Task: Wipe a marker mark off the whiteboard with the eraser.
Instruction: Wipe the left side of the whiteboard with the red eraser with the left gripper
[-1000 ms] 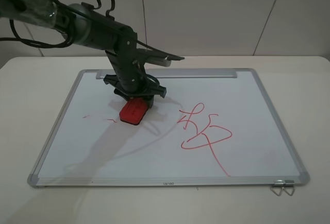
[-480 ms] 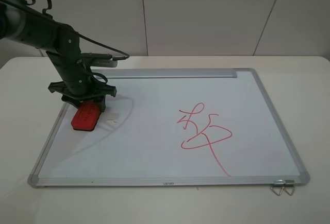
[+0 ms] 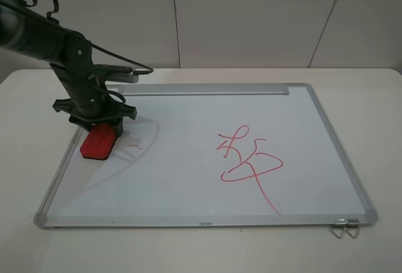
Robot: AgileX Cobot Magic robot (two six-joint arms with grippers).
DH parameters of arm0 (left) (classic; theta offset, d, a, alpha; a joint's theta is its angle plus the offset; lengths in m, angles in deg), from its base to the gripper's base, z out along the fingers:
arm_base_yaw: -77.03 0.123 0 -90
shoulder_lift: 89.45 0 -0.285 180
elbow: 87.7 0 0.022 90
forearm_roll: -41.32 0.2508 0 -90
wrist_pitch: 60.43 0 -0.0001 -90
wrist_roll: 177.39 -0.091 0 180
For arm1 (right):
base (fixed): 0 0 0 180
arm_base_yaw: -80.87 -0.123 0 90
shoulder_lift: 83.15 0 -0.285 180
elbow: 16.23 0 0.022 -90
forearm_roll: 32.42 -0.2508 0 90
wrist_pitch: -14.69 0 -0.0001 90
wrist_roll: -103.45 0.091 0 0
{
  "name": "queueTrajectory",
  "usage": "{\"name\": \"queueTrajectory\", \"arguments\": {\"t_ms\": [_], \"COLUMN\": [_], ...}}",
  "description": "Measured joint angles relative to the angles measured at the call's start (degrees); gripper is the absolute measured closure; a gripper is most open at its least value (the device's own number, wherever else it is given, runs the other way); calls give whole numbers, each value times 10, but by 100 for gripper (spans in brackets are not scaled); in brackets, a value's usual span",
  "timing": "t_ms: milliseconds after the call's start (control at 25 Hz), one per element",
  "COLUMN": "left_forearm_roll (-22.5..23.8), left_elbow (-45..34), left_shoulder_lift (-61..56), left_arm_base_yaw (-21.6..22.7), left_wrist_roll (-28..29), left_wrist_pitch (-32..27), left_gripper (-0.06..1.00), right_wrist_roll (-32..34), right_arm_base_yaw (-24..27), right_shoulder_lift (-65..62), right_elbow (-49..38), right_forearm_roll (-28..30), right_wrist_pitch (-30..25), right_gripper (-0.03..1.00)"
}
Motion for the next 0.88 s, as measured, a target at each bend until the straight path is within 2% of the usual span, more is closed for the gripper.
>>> {"name": "queueTrajectory", "arguments": {"t_ms": [240, 440, 560, 720, 880], "left_forearm_roll": [-25, -26, -25, -25, -36], "left_elbow": [2, 10, 14, 15, 15], "left_shoulder_lift": [13, 30, 38, 39, 39], "left_arm_base_yaw": [-78, -151, -180, -187, -173], "left_wrist_roll": [-1, -7, -12, -16, -18], "left_wrist_pitch": [30, 70, 96, 102, 99], "left_gripper": [37, 37, 37, 37, 37], "right_wrist_roll": [0, 0, 0, 0, 0], "right_arm_base_yaw": [0, 0, 0, 0, 0], "right_shoulder_lift": [0, 0, 0, 0, 0], "right_elbow": [0, 0, 0, 0, 0], "right_forearm_roll": [0, 0, 0, 0, 0], "right_wrist_pitch": [0, 0, 0, 0, 0], "right_gripper": [26, 26, 26, 26, 26]}}
